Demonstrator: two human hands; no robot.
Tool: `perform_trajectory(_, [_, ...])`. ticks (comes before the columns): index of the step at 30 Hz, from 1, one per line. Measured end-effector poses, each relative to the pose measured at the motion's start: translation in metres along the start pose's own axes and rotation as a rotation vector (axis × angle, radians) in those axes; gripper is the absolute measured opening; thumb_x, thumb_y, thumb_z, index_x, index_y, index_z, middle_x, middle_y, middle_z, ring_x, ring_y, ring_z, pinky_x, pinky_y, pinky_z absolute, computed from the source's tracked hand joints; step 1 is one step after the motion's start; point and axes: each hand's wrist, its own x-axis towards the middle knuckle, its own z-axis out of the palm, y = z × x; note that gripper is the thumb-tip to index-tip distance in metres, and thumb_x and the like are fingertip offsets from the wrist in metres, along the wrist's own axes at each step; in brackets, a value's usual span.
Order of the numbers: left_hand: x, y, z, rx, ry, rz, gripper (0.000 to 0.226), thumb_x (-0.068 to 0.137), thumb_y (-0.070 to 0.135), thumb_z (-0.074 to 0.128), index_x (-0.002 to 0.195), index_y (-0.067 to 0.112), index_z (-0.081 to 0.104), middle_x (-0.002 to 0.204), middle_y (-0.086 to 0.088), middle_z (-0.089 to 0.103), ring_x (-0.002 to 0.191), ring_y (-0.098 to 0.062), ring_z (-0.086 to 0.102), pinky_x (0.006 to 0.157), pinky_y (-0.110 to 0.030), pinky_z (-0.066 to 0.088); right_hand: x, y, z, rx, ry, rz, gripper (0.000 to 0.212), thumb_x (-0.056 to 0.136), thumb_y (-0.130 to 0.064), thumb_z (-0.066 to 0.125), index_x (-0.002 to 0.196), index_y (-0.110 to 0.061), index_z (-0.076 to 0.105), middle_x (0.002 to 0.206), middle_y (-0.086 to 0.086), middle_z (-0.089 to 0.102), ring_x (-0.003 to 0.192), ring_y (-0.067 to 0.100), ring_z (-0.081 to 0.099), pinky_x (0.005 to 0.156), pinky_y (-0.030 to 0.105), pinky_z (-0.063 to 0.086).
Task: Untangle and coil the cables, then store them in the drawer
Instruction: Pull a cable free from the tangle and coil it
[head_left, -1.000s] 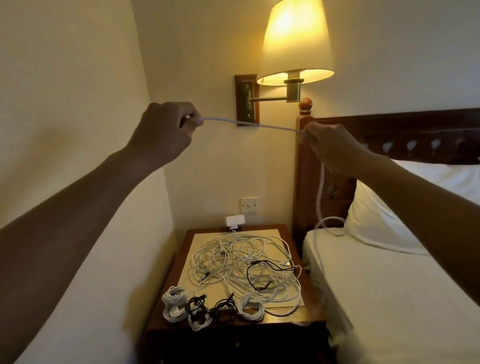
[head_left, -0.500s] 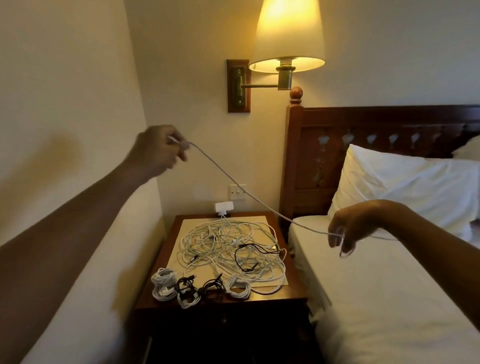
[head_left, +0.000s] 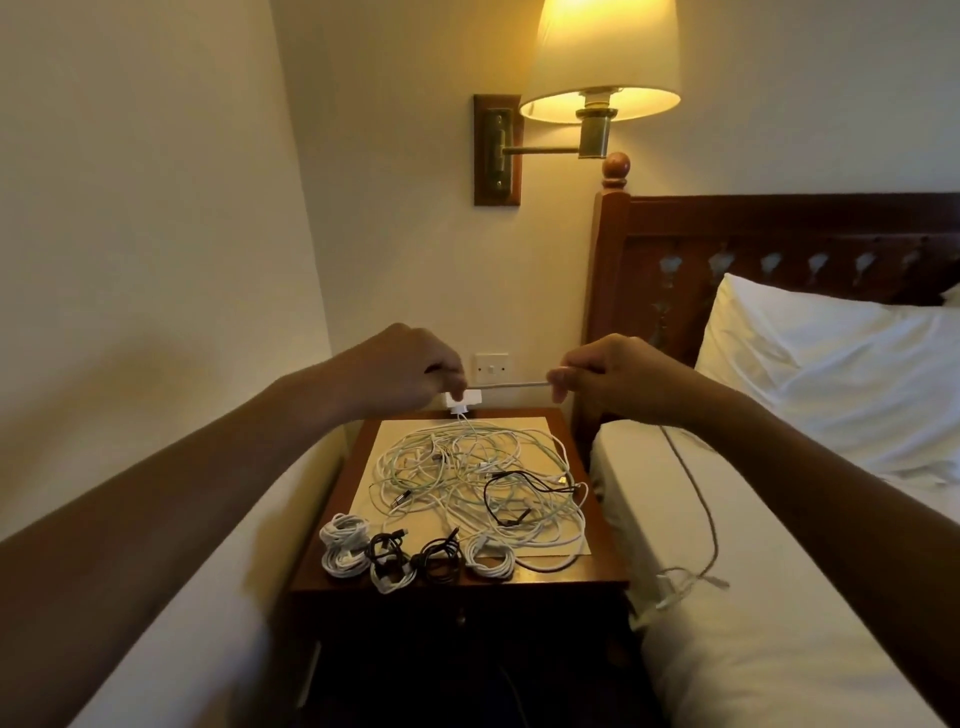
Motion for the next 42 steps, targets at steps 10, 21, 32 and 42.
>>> perform_trajectory(10, [-0.042,-0.13,0.02,0.247,0.357,-0.441,0.017,0.101,0.011,0.06,0.098,0.005,0.076,0.095,-0.019,0.073,0.09,-0.04,0.066,0.068,-0.037,0.044,-0.041,0.103,0.025,-0.124,0.088,0.237,0.023,0.106,-0.027,0.053,0.088,-0.028,0.069,0.078,-0.016,0.063,0.074,0.006,0.058,0.065,0.021,0.041])
perform_trajectory(21, [-0.038,-0.06,0.016,-0.176,0.533,-0.415,0.018,0.102,0.015,0.052,0.096,0.011,0.069,0.084,-0.001,0.068,0.078,-0.024,0.06,0.065,-0.033,0.039,-0.071,0.109,0.051,-0.322,-0.537,0.497,0.042,0.099,-0.039,0.066,0.137,-0.024,0.059,0.134,-0.004,0.065,0.114,0.009,0.061,0.092,0.021,0.051])
perform_trajectory(32, [-0.024,0.013,0.019,-0.148,0.234,-0.138,0.023,0.103,0.03,0.059,0.095,0.015,0.074,0.072,0.01,0.061,0.061,0.002,0.053,0.056,-0.013,0.033,-0.015,-0.036,0.054,0.671,0.061,0.112,0.03,0.105,-0.034,0.049,0.097,-0.016,0.072,0.059,0.0,0.045,0.048,0.015,0.038,0.044,0.026,0.035])
perform_trajectory(42, [-0.055,-0.002,0.027,-1.661,0.293,-0.057,0.031,0.1,0.018,0.048,0.122,0.002,0.064,0.082,-0.004,0.065,0.062,-0.011,0.055,0.059,-0.021,0.049,-0.008,0.003,0.112,0.361,0.146,0.091,0.024,0.107,-0.028,0.05,0.102,-0.032,0.073,0.066,-0.02,0.061,0.058,0.016,0.045,0.054,0.032,0.04])
